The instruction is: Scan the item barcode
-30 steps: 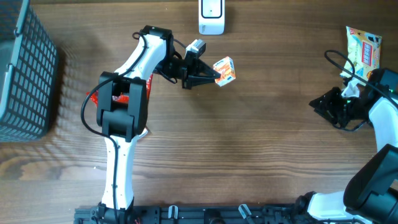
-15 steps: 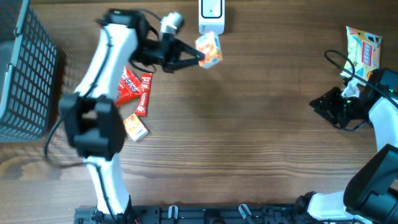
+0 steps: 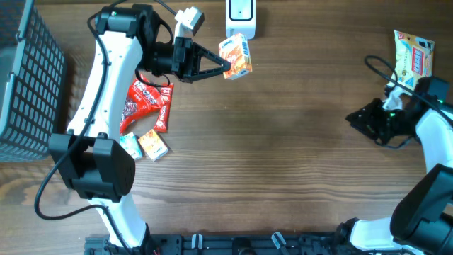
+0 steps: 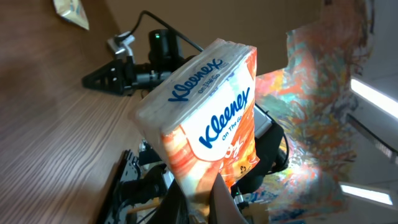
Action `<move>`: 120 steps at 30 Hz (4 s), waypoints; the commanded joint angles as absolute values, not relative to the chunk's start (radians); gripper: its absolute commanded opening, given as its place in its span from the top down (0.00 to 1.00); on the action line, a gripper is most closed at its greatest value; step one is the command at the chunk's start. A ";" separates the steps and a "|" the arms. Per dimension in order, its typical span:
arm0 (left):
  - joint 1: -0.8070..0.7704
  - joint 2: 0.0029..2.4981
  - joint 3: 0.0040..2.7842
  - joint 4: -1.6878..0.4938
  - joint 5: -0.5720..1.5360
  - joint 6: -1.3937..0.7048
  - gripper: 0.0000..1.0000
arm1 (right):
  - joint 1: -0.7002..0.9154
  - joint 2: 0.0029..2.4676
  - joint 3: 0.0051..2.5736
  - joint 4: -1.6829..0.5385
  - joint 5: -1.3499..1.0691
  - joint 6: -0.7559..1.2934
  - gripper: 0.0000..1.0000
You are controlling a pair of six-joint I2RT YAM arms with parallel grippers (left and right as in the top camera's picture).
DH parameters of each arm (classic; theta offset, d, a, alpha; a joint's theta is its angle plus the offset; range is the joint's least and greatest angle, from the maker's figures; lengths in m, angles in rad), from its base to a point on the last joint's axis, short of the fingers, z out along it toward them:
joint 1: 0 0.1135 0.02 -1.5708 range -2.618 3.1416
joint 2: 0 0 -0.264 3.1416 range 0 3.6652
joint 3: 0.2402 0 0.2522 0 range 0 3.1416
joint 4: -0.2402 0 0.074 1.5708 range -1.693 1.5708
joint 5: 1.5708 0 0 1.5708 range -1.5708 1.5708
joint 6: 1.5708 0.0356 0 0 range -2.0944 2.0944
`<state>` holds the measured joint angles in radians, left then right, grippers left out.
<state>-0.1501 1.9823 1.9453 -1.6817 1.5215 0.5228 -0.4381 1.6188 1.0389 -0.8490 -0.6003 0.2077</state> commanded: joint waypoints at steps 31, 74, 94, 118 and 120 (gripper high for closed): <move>-0.137 1.977 1.931 -1.674 1.432 0.541 0.96 | -0.211 1.600 1.039 -0.749 -0.619 0.290 0.75; -0.393 2.148 1.915 -1.226 0.485 -0.349 0.96 | -0.188 1.600 1.039 -0.697 -0.638 0.369 0.74; -0.488 2.300 1.915 -1.242 0.427 -0.357 0.55 | -0.188 1.600 1.039 -0.667 -0.676 0.392 0.74; 0.039 2.173 2.231 -1.670 0.415 -0.345 0.00 | 0.246 1.675 1.039 -0.584 -0.543 0.699 0.18; 0.067 2.173 2.230 -1.685 0.394 -0.345 0.00 | 0.303 1.700 1.039 -0.583 -0.483 0.770 0.13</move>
<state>0.0322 2.1838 2.2211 -1.6627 0.4252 -0.3504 0.2203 1.6440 1.0382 -0.5842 -0.6044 0.6136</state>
